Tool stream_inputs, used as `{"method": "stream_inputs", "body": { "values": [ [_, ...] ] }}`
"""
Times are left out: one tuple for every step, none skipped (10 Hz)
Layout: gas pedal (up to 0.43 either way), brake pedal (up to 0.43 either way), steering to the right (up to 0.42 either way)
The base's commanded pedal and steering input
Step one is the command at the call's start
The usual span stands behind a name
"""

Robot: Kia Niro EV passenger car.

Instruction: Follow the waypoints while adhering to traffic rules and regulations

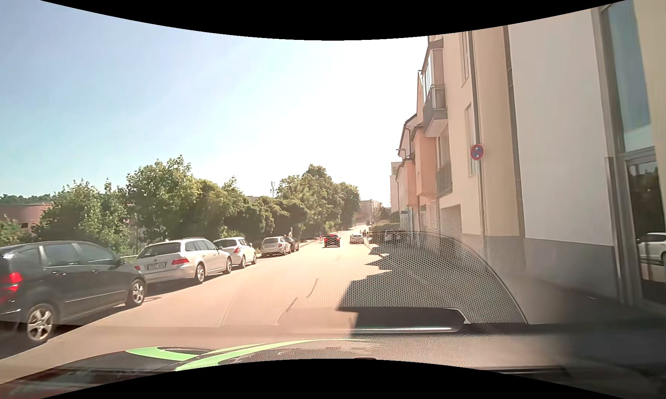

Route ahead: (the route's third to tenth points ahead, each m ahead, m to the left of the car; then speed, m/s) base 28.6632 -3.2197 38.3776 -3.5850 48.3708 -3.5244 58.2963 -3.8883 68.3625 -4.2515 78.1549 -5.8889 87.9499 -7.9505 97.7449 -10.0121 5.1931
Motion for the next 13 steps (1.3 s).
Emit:
{"method": "stream_inputs", "body": {
  "values": [
    [0.000,0.000,0.037],
    [0.000,0.000,0.037],
    [0.000,0.000,0.037],
    [0.000,0.000,0.035],
    [0.000,0.000,0.024],
    [0.000,0.000,0.016],
    [0.000,0.000,0.015],
    [0.000,0.000,0.015],
    [0.000,0.000,0.016],
    [0.000,0.000,0.016],
    [0.000,0.000,0.016],
    [0.000,0.000,0.016],
    [0.000,0.000,0.013]
  ]
}}
